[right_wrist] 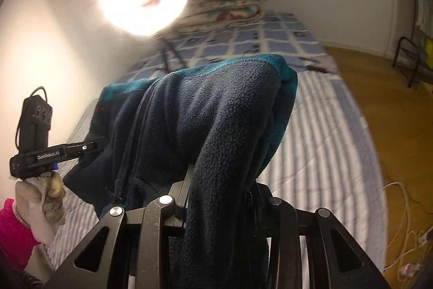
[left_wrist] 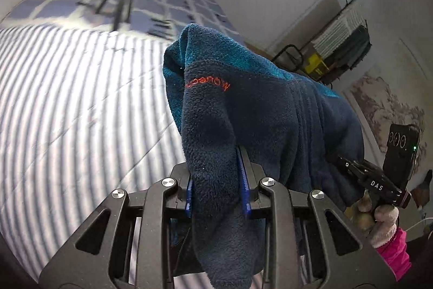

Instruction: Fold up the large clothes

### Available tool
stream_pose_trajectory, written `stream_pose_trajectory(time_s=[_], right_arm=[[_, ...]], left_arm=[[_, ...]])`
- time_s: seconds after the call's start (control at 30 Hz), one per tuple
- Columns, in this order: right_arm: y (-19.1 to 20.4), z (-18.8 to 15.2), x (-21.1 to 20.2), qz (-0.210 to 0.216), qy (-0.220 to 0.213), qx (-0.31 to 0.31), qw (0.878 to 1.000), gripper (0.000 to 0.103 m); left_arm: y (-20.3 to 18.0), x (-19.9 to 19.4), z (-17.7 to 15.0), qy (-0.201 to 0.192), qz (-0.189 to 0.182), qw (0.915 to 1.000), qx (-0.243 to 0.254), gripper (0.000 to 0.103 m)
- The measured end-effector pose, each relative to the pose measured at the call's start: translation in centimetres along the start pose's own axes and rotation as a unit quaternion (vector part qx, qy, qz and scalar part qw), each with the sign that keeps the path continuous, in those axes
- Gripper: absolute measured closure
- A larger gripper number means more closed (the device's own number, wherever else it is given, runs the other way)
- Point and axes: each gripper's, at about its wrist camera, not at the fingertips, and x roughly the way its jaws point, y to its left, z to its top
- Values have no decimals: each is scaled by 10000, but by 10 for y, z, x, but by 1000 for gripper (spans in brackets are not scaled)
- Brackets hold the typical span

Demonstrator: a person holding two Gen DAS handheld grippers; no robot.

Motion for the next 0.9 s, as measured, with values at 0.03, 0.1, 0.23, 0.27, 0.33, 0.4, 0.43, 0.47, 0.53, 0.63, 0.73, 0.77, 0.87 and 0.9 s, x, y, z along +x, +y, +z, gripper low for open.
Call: stream_pose_trajectory(time_s=[0.03, 0.1, 0.23, 0.27, 0.33, 0.4, 0.43, 0.47, 0.53, 0.63, 0.73, 0.77, 0.87, 0.9], right_arm=[[-9, 8, 3, -93, -18, 1, 10000, 71], [-25, 24, 11, -278, -52, -34, 9996, 71], [-56, 55, 27, -600, -94, -121, 9981, 72], [-65, 64, 33, -675, -94, -127, 9976, 72], [-83, 79, 43, -810, -100, -146, 9966, 72], [-97, 92, 55, -899, -105, -136, 9958, 72], [-107, 101, 64, -956, -123, -137, 9953, 72], [-113, 108, 70, -999, -138, -141, 9948, 72], [-123, 119, 83, -1048, -184, -151, 9942, 72], [-142, 132, 104, -1087, -245, -106, 9937, 72], [-155, 137, 128, -1116, -223, -57, 9935, 72], [-159, 138, 137, -1124, -194, -43, 9935, 72], [-172, 134, 161, -1137, -92, -5, 9935, 72], [-178, 133, 169, -1173, -37, 23, 9931, 71]], left_arm=[[-4, 10, 7, -14, -10, 10000, 35, 78], [-13, 35, 22, -35, -21, 9999, 103, 78], [-26, 81, 49, -66, -44, 9998, 177, 78], [-28, 92, 56, -73, -50, 9998, 180, 78], [-33, 112, 70, -103, -53, 9998, 189, 78], [-39, 130, 84, -133, -29, 9997, 224, 78], [-42, 140, 92, -157, -12, 9996, 249, 78], [-44, 151, 100, -169, 18, 9995, 283, 78], [-48, 168, 110, -197, 64, 9992, 329, 78], [-47, 191, 122, -243, 116, 9990, 353, 78], [-43, 216, 128, -176, 226, 9989, 382, 78], [-42, 222, 127, -150, 264, 9987, 401, 78], [-32, 242, 128, -92, 460, 9978, 468, 78], [-29, 248, 128, -37, 582, 9969, 531, 78]])
